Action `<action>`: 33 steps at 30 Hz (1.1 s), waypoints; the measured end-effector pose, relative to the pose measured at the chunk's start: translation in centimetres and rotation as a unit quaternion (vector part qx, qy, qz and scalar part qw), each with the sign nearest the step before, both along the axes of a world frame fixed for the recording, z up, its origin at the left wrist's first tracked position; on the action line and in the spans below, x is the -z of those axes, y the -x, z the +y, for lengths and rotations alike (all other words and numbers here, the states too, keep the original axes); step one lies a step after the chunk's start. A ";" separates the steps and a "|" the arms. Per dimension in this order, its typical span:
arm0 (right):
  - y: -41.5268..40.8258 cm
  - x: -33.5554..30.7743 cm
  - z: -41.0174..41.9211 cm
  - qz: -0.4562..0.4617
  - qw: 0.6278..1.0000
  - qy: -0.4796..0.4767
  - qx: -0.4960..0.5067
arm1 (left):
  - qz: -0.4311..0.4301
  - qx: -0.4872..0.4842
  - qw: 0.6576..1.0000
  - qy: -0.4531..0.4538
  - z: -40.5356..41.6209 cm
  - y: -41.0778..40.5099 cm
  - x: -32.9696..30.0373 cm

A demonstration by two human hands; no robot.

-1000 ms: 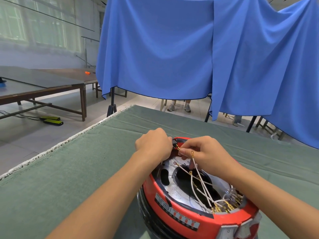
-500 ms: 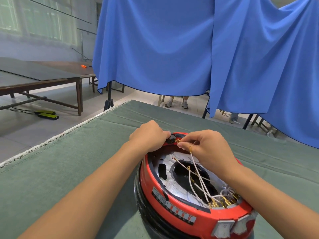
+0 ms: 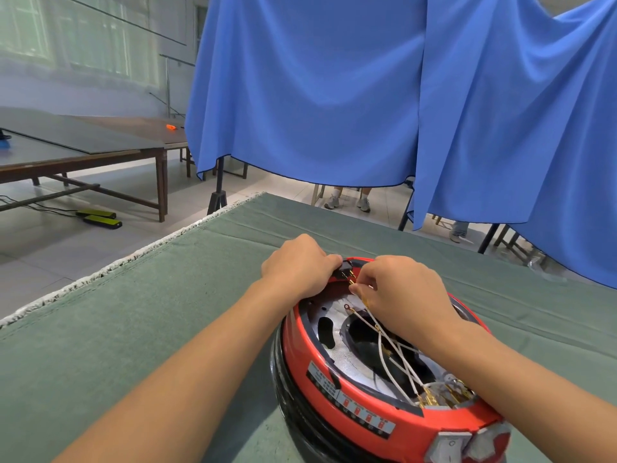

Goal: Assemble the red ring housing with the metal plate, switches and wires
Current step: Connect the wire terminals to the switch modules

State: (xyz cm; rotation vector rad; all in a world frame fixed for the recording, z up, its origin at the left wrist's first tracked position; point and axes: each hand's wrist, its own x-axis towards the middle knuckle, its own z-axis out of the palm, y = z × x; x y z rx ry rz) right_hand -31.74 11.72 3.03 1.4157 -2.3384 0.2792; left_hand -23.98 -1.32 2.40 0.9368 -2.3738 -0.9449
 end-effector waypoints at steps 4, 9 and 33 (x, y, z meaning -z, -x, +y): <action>-0.2 0.2 -0.3 0.017 0.999 -0.031 0.004 | -0.007 0.000 1.000 0.007 -0.1 0.1 0.1; -0.2 0.3 -0.2 0.019 0.999 -0.025 -0.005 | -0.013 0.000 1.000 0.009 -0.1 0.2 0.1; -0.9 0.6 -0.5 0.094 0.995 -0.026 0.025 | 0.008 -0.002 1.000 0.012 -0.1 0.1 0.4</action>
